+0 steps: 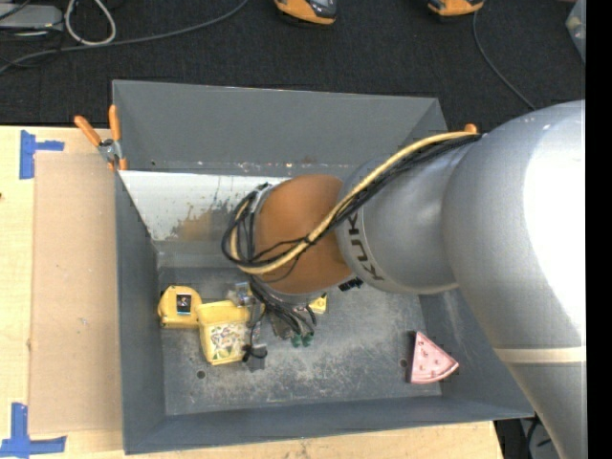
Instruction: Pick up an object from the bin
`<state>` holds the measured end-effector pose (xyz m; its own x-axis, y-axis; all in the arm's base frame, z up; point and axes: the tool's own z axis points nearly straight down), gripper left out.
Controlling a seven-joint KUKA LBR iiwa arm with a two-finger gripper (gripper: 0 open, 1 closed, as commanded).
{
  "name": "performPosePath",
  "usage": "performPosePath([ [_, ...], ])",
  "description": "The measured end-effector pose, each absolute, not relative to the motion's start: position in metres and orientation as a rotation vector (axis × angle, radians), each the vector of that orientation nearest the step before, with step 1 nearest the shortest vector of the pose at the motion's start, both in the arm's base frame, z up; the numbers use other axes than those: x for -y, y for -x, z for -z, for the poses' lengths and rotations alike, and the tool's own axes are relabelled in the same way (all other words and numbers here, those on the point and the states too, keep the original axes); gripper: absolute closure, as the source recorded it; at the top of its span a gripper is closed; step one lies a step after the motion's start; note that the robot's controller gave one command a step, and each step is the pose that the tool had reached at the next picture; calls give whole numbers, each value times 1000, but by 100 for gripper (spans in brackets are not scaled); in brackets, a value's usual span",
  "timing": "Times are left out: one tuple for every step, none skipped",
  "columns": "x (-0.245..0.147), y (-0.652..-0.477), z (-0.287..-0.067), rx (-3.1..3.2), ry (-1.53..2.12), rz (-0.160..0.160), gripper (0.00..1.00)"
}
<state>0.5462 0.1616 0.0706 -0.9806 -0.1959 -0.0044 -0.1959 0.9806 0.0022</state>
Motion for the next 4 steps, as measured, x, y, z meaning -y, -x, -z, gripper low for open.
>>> performPosePath([
  [-164, -549, -67, -3139, 166, -1, 0],
  [-174, -532, -68, -3106, 501, -1, 0],
  [-167, -544, -66, -3140, 145, -1, 100],
  [-167, -544, -66, -3141, 144, -2, 100],
])
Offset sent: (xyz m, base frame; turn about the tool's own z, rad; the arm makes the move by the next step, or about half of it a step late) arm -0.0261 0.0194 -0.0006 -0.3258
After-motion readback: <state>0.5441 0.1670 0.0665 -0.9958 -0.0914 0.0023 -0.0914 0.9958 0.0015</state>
